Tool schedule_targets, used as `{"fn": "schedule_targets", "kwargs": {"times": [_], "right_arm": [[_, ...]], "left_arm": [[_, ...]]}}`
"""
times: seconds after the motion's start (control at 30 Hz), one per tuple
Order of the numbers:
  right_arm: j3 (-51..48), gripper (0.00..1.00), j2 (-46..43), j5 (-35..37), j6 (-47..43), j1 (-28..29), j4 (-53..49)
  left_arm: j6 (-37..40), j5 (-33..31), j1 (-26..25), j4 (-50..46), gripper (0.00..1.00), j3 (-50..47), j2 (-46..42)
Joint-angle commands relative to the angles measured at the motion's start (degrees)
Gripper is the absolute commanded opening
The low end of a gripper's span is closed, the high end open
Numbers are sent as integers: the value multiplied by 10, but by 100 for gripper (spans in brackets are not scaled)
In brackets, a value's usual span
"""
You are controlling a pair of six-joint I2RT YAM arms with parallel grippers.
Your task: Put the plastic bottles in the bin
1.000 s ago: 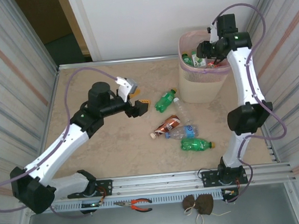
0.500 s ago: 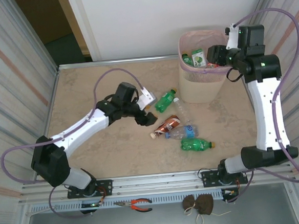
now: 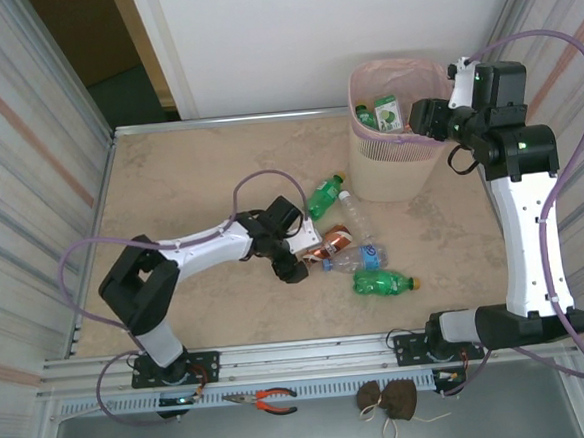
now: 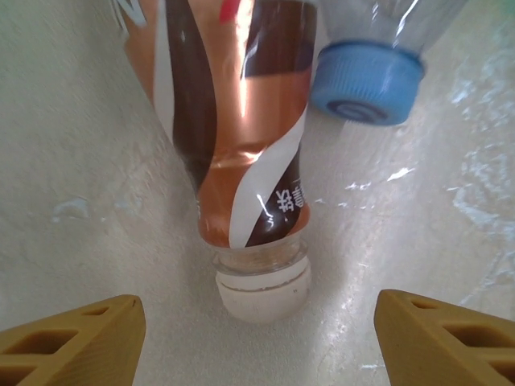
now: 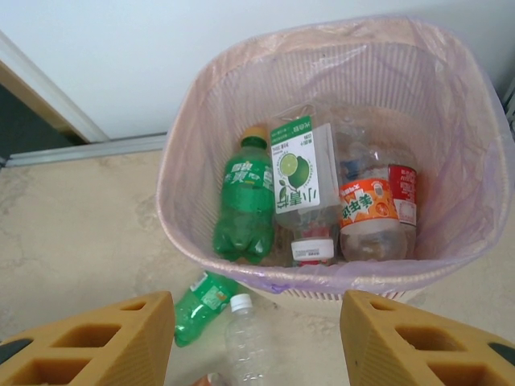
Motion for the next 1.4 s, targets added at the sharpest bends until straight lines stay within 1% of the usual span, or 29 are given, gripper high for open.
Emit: {"fn": "schedule_targets", "kwargs": {"times": [0.0, 0.23, 0.43, 0.8, 1.03, 1.17, 1.37], "right_arm": [[-6, 55, -12, -6, 15, -4, 5], [-10, 55, -15, -6, 13, -5, 8], [-17, 55, -17, -9, 13, -9, 9], [-18, 55, -23, -11, 11, -12, 11], [-19, 55, -27, -15, 10, -16, 9], [-20, 55, -30, -16, 9, -19, 9], [-20, 55, -36, -18, 10, -20, 10]], "left_arm": [[-1, -14, -7, -4, 73, 1, 23], [-4, -8, -9, 10, 64, 7, 54], [-4, 0, -9, 20, 57, 8, 61], [-13, 19, -9, 32, 55, 23, 81], [-15, 25, -9, 31, 46, 29, 88], [-17, 25, -9, 28, 37, 30, 87], [-28, 25, 4, 35, 30, 12, 59]]}}
